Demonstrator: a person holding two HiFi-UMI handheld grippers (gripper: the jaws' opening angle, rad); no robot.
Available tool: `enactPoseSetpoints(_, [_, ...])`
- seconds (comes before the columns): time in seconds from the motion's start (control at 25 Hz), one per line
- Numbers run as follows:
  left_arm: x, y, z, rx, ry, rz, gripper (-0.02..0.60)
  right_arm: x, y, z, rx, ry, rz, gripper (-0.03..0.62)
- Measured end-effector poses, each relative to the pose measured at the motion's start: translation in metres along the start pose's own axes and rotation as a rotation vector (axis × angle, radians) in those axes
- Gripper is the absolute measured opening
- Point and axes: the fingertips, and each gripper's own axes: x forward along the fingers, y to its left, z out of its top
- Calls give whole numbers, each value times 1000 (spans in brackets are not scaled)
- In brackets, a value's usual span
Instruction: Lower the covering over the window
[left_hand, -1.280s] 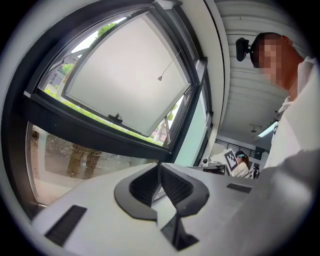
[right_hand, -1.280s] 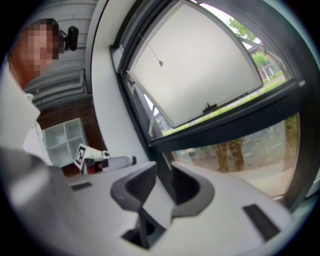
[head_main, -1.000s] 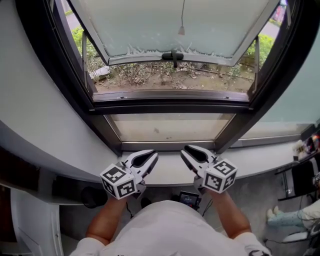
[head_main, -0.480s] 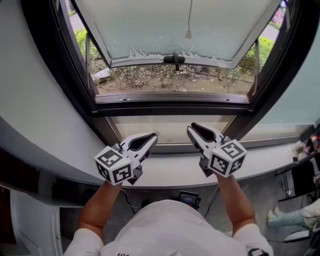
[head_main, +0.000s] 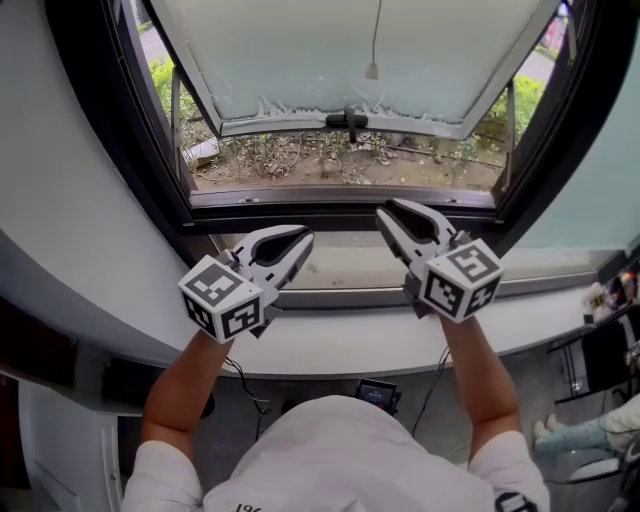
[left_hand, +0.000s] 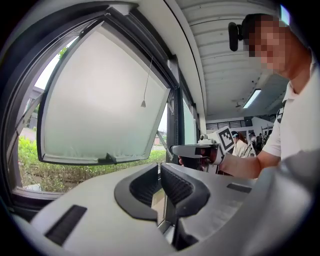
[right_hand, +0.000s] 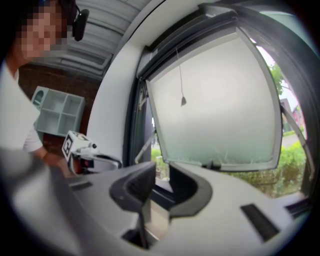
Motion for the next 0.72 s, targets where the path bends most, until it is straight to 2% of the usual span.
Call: enactPoseSetpoints(0.72, [15, 31, 65, 125, -63, 42, 26, 35, -27, 77, -162, -51, -35, 89])
